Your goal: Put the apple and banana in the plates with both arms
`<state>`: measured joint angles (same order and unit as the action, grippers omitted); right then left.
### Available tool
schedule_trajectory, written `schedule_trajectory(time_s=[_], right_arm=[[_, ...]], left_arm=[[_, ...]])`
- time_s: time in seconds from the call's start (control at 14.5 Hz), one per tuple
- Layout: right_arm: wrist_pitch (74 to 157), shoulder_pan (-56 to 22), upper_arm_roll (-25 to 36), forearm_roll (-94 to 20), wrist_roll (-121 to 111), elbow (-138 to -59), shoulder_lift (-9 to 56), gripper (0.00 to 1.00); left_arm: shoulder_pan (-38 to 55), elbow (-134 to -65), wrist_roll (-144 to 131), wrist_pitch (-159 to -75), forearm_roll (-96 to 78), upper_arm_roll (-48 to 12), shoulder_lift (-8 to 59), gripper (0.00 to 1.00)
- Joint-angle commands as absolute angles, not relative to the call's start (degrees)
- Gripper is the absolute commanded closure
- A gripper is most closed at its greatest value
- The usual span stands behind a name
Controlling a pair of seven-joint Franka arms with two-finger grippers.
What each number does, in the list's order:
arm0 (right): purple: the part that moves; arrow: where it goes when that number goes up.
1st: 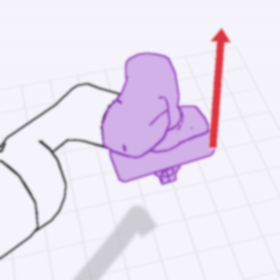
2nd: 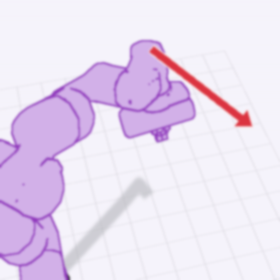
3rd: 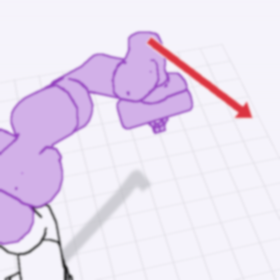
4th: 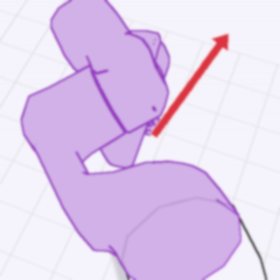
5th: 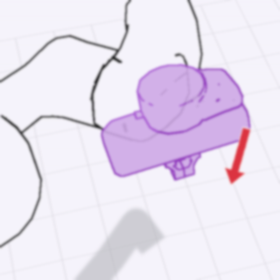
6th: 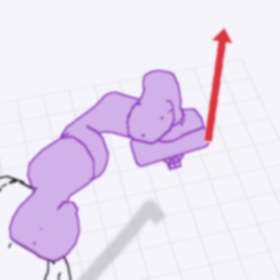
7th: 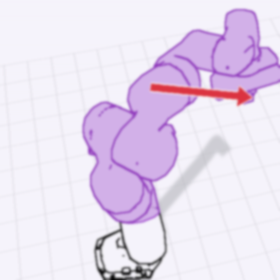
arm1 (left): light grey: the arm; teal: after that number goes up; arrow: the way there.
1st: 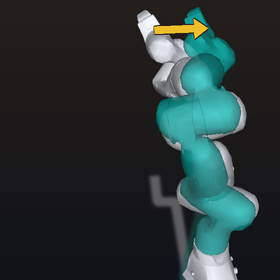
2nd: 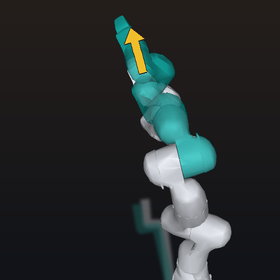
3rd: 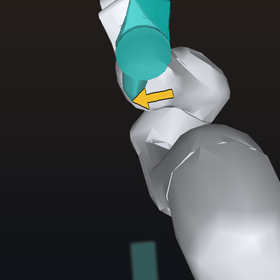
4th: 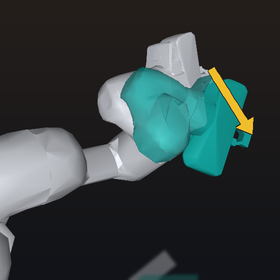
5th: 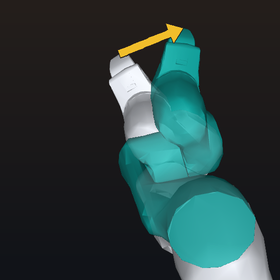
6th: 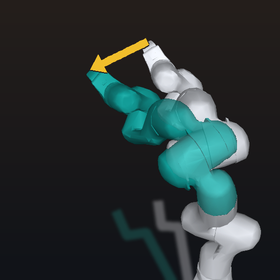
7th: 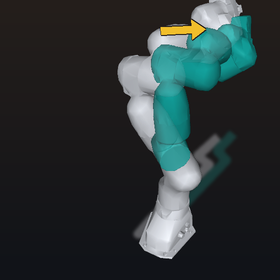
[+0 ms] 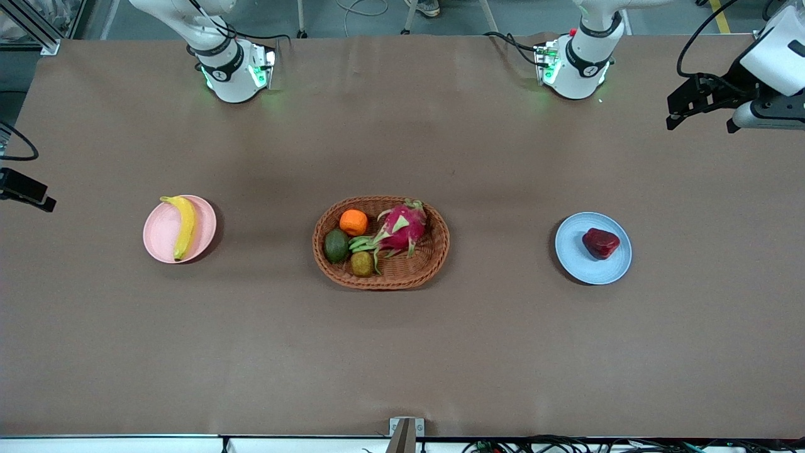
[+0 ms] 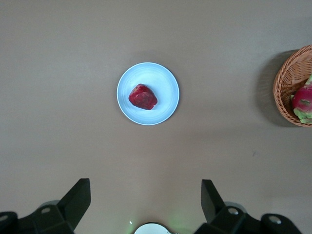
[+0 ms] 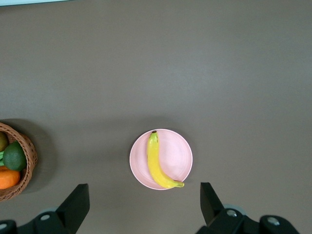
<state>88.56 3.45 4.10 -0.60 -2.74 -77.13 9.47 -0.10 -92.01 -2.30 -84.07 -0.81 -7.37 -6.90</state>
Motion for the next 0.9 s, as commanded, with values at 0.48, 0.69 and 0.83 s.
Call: schedule_trajectory(time_s=[0.48, 0.69, 0.83], right_arm=[[95.5, 3.7, 3.4, 0.1, -1.6, -91.3, -2.1, 0.0], [94.8, 3.7, 3.4, 0.1, -1.5, -91.7, -2.5, 0.0], [95.4, 3.7, 3.4, 0.1, -1.6, -92.6, -2.5, 0.0]], left_arm=[[-0.4, -93.7, -3.4, -84.4, -0.4, -7.2, -8.5, 0.0], [-0.4, -93.8, -3.6, -84.8, -0.4, -7.4, -8.5, 0.0], [-0.4, -93.7, -5.8, -85.0, -0.4, -8.4, -8.5, 0.0]])
